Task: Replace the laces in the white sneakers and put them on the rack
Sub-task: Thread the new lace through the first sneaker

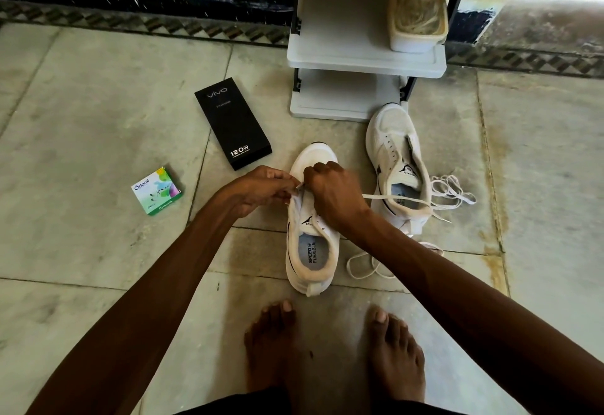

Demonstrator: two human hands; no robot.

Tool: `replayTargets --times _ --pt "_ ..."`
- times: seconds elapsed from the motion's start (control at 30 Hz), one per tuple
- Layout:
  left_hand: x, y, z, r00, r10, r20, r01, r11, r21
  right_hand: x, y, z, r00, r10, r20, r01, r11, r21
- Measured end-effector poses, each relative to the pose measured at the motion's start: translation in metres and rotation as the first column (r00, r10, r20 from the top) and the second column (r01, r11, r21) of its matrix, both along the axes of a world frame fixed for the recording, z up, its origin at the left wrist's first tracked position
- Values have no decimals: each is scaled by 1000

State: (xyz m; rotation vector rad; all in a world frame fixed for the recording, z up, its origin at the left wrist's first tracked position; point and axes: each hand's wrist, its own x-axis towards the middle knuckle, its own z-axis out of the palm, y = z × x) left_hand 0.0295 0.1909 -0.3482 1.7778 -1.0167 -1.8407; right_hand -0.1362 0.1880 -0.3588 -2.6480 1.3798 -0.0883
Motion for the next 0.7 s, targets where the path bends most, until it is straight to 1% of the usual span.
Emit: replayTargets --times 0.03,0.1,0.2,0.33,0.43,0.53,0.7 --pt "0 0 0 1000 6 -4 -5 1000 4 0 0 -1 1000 -5 8 5 1000 -7" --pt "0 1 1 1000 8 -5 -8 1000 11 -1 -1 -8 994 -62 88 61 998 11" --pt "-2 1 2 1000 14 4 -14 1000 21 -2 -3 -12 963 -201 181 181 976 121" --pt "-7 2 3 999 42 26 -42 999 13 -3 -11 -9 951 -236 199 194 958 209" --pt "-9 1 3 987 34 157 -28 999 -39 -9 -12 -5 950 -221 222 165 955 246" --pt "-12 1 4 958 37 283 -8 995 -104 -13 -5 -4 940 -202 274 146 966 212" --pt "-24 5 2 878 -3 479 121 969 -215 -13 4 -8 922 -224 315 167 966 198"
